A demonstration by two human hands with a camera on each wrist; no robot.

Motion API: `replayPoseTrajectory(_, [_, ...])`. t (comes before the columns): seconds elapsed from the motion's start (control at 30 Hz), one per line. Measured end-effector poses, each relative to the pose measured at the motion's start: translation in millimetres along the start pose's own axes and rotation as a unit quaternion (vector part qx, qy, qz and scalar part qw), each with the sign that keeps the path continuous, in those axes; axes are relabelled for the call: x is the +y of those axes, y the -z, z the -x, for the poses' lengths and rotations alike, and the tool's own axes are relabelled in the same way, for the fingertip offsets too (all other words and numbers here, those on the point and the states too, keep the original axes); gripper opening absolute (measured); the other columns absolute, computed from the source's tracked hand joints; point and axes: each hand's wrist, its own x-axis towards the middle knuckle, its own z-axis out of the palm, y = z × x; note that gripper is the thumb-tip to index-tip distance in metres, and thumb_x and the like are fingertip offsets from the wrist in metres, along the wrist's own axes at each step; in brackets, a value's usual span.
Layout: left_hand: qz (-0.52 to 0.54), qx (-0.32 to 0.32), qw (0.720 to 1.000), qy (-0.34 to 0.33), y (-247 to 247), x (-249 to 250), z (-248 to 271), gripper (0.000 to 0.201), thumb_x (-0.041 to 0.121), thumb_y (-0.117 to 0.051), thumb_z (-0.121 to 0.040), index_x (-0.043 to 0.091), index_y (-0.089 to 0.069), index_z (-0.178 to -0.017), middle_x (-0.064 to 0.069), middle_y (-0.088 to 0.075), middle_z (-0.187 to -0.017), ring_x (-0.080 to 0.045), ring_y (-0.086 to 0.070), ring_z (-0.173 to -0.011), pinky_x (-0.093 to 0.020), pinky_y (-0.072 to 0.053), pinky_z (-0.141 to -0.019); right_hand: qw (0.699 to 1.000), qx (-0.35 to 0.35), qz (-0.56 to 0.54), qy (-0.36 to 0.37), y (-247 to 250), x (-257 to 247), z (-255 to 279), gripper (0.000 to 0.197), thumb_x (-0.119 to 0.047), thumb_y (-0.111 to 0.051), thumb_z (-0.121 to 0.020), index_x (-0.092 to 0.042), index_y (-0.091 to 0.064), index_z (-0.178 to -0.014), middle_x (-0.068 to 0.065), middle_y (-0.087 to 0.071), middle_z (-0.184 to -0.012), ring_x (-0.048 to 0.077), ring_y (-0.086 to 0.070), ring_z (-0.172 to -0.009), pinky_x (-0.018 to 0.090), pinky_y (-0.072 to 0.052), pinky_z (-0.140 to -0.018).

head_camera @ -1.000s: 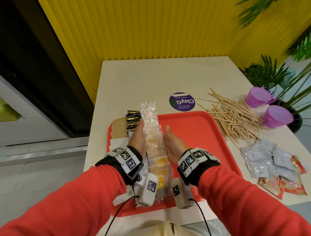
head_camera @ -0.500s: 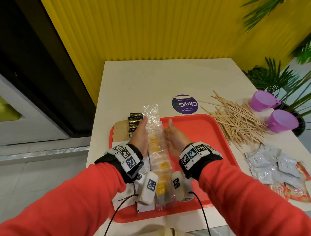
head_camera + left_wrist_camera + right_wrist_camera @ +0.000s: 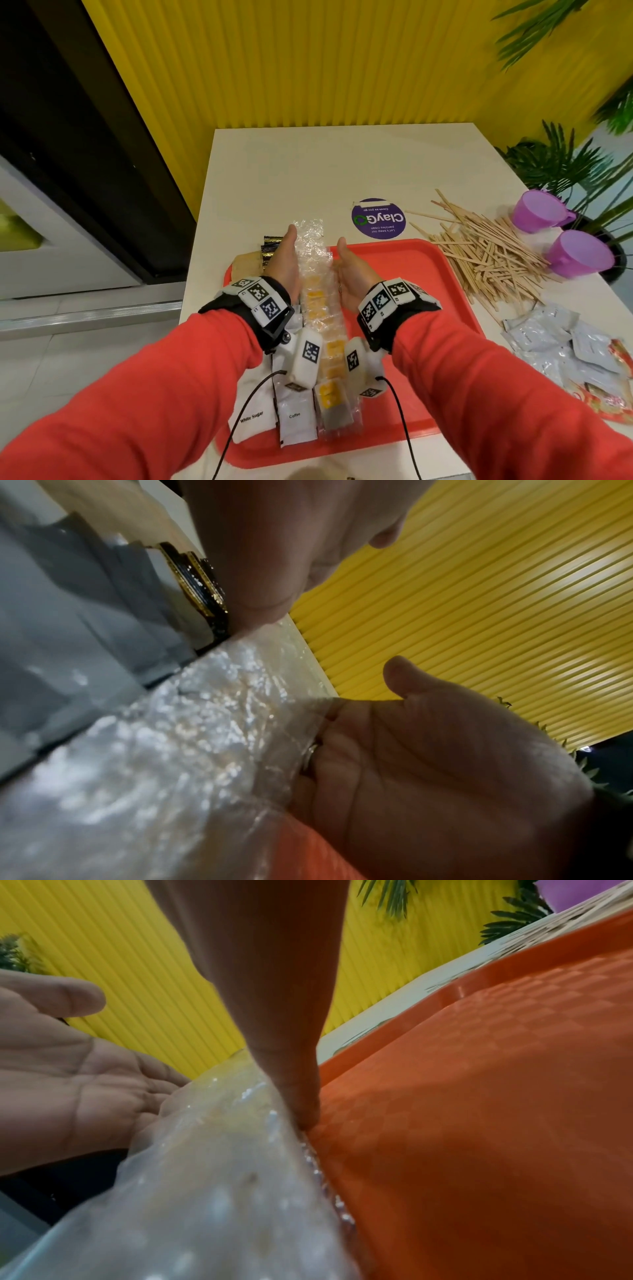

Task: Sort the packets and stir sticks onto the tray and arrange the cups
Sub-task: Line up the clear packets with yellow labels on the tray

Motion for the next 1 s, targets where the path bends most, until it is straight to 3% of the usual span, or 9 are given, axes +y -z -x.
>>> replayPoseTrajectory(0.07, [0.001,0.007,1.000,-0.003,1.4,1.3,-5.8,0.071,0.058,-0.022,-0.095,0.020,-0.002,-0.151,-0.005,-0.002,-0.159,-0.018,-0.005,-0.146,-0.037,-0.008,-0.117,1.000,0.024,0.001,0.008,-3.4,-8.6,6.6,0.100,-0.076,-0.037,-0.079,-0.011,-0.010,-0.150,0.007,-0.012,-0.156,0.022,-0.013,-0.145,0.040,-0.012,-0.119])
replayPoseTrajectory(0.17, [0.017,0.021,0.999,-0.018,2.7,3.9,-12.7,0.073,0.060,-0.026,-0.094,0.020,-0.003,-0.151,-0.005,-0.003,-0.159,-0.017,-0.004,-0.146,-0.036,-0.005,-0.118,1.000,0.022,-0.011,-0.003,-3.0,-13.1,3.5,0.104,-0.078,-0.036,-0.074,-0.011,-0.013,-0.149,0.009,-0.016,-0.156,0.021,-0.020,-0.144,0.040,-0.016,-0.119])
replayPoseTrajectory(0.27, [0.024,0.025,0.999,-0.023,3.8,6.3,-16.1,0.074,0.059,-0.030,-0.093,0.020,-0.006,-0.151,-0.004,-0.008,-0.158,-0.017,-0.012,-0.145,-0.036,-0.013,-0.116,0.999,0.039,-0.009,0.009,-3.1,-19.2,4.6,0.088,-0.067,-0.028,-0.089,-0.005,-0.010,-0.149,0.009,-0.020,-0.155,0.020,-0.022,-0.143,0.036,-0.018,-0.118])
replayPoseTrajectory(0.37, [0.024,0.031,0.999,-0.010,5.6,7.2,-18.2,0.074,0.059,-0.028,-0.093,0.018,-0.006,-0.151,-0.003,-0.012,-0.157,-0.017,-0.016,-0.145,-0.034,-0.016,-0.115,1.000,0.029,-0.004,0.007,-1.2,-20.2,-2.1,0.086,-0.066,-0.028,-0.090,-0.004,-0.011,-0.149,0.007,-0.033,-0.146,0.016,-0.041,-0.126,0.030,-0.030,-0.109])
replayPoseTrajectory(0.53, [0.034,0.036,0.999,-0.019,5.2,7.6,-24.9,0.075,0.061,-0.026,-0.092,0.019,-0.006,-0.151,-0.007,-0.004,-0.159,-0.020,-0.004,-0.147,-0.041,-0.004,-0.120,1.000,0.027,0.001,-0.011,-2.4,-20.1,-12.4,0.088,-0.068,-0.027,-0.088,-0.005,-0.011,-0.149,0.014,-0.013,-0.156,0.027,-0.016,-0.144,0.042,-0.013,-0.119])
replayPoseTrajectory(0.67, [0.037,0.029,0.999,-0.028,4.0,10.2,-29.4,0.073,0.060,-0.025,-0.094,0.019,-0.004,-0.151,-0.009,-0.001,-0.158,-0.021,-0.002,-0.147,-0.041,-0.001,-0.120,0.999,0.036,0.016,-0.014,0.3,-26.9,-16.5,0.090,-0.069,-0.025,-0.088,-0.002,-0.013,-0.147,0.017,-0.018,-0.154,0.029,-0.018,-0.143,0.041,-0.017,-0.116])
replayPoseTrajectory(0.8, [0.032,0.053,0.998,-0.021,3.4,15.7,-32.8,0.074,0.060,-0.030,-0.093,0.020,-0.006,-0.151,-0.007,-0.006,-0.158,-0.020,-0.010,-0.146,-0.036,-0.011,-0.117,0.999,0.030,0.024,-0.004,1.2,-33.7,-19.1,0.082,-0.071,-0.027,-0.087,-0.008,-0.035,-0.139,0.003,-0.051,-0.125,0.012,-0.051,-0.099,0.025,-0.040,-0.091])
replayPoseTrajectory(0.9, [0.030,0.051,0.998,-0.015,1.7,19.4,-30.1,0.067,0.055,-0.027,-0.095,0.017,-0.015,-0.150,-0.007,-0.019,-0.156,-0.020,-0.022,-0.143,-0.030,-0.026,-0.104,0.999,0.042,0.022,-0.004,1.4,-33.4,-19.3,0.083,-0.067,-0.028,-0.089,-0.007,-0.020,-0.147,0.006,-0.036,-0.144,0.016,-0.048,-0.119,0.027,-0.037,-0.100])
replayPoseTrajectory(1.0, [0.033,0.045,0.998,-0.007,3.1,20.5,-30.7,0.068,0.054,-0.027,-0.096,0.015,-0.014,-0.150,-0.009,-0.019,-0.156,-0.021,-0.021,-0.143,-0.034,-0.021,-0.112,0.998,0.042,0.042,-0.017,-4.2,-31.2,-16.9,0.092,-0.074,-0.030,-0.083,-0.009,-0.022,-0.147,0.011,-0.030,-0.151,0.025,-0.038,-0.134,0.037,-0.030,-0.113])
